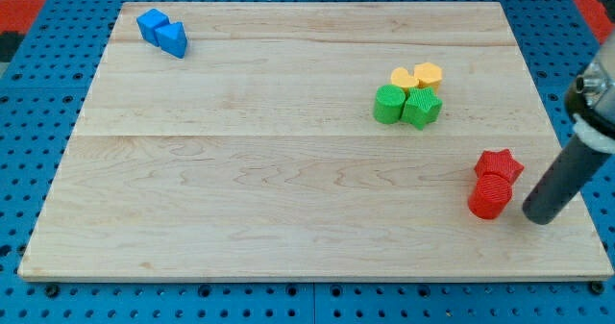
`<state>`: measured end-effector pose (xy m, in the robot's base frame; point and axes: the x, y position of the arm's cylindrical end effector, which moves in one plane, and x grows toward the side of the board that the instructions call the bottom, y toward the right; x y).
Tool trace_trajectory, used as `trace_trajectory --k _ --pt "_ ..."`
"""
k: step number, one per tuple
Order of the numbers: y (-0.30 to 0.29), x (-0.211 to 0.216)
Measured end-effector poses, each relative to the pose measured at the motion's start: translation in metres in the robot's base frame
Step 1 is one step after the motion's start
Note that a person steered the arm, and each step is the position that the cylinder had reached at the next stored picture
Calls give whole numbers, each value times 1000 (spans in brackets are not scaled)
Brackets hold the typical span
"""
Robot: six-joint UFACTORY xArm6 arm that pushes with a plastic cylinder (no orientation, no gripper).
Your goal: Touch the red star with the arm
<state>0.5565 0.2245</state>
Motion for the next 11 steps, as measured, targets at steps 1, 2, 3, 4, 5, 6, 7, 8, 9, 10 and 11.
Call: trace_trajectory --k 1,2,3,4,5,6,7,8,9,10,11 --pt "-38 -2" --pt "7 -3" --pt "16 -7" --pt "18 -59" --pt "18 -80" --pt "18 -92" --pt "18 -104" --pt "18 -116" --pt "18 -118" --pt "22 -128" --pt "22 -160"
